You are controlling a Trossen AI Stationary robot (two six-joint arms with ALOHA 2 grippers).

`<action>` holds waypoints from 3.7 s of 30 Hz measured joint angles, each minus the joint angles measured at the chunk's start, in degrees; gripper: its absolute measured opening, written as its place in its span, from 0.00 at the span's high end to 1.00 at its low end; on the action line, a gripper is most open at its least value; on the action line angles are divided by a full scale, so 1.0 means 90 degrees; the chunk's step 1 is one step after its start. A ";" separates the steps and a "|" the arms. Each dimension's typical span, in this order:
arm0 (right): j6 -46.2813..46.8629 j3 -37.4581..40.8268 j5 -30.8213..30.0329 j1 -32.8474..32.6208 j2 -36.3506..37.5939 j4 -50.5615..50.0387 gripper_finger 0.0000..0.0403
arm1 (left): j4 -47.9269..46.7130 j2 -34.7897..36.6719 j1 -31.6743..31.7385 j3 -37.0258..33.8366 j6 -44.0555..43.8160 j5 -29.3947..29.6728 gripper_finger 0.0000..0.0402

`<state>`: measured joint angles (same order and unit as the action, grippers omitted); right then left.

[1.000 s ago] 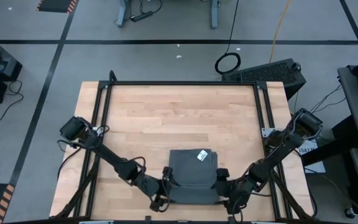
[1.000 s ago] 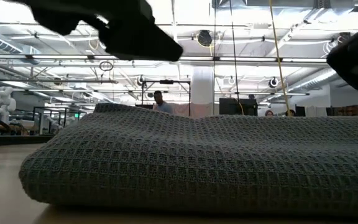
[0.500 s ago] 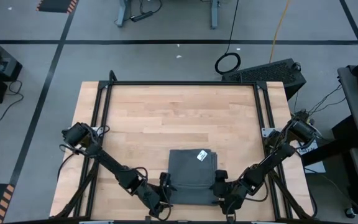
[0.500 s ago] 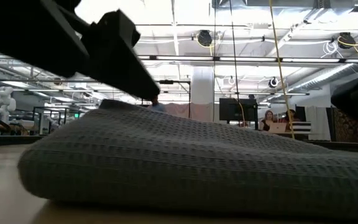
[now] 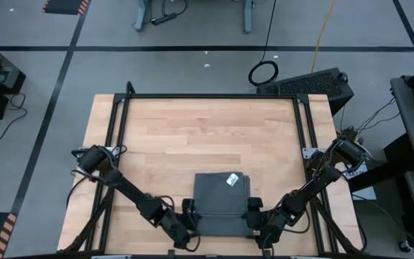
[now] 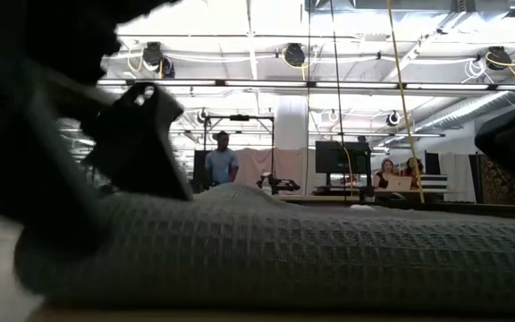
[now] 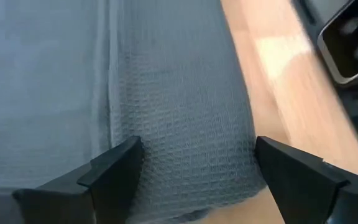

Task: Roll towel
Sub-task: Roll the gray towel on the center of table

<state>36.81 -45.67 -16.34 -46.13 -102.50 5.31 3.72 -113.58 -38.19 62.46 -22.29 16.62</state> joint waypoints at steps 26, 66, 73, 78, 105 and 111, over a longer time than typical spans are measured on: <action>-0.0404 0.0010 -0.0544 -0.0005 -0.0227 -0.0099 0.39 | -0.0287 -0.0136 -0.0044 -0.0008 -0.1034 0.0313 0.26; -0.0563 0.0013 -0.0759 -0.0525 0.0010 -0.0391 0.17 | 0.0047 0.0008 -0.0315 -0.0005 0.1031 0.0547 0.27; -0.0464 0.0010 -0.0995 -0.0462 -0.0046 -0.0409 0.35 | 0.0075 -0.0252 -0.0140 -0.0005 0.0782 0.0370 0.27; -0.0153 0.0010 -0.1078 -0.0410 -0.0049 -0.0431 0.56 | 0.0050 -0.0277 0.0020 0.0002 0.0385 0.0163 0.33; 0.2034 0.0019 0.0962 -0.0157 0.1221 -0.0439 0.99 | -0.0004 0.0806 0.0966 0.0311 -0.2270 -0.3510 0.96; 0.2168 0.0019 0.1739 0.0099 0.1554 -0.0368 0.99 | 0.0338 0.0813 0.1155 0.0275 -0.2812 -0.4163 0.96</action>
<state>56.32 -45.50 -0.69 -45.23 -88.51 2.00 6.76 -106.26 -27.79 64.93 -47.60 -20.85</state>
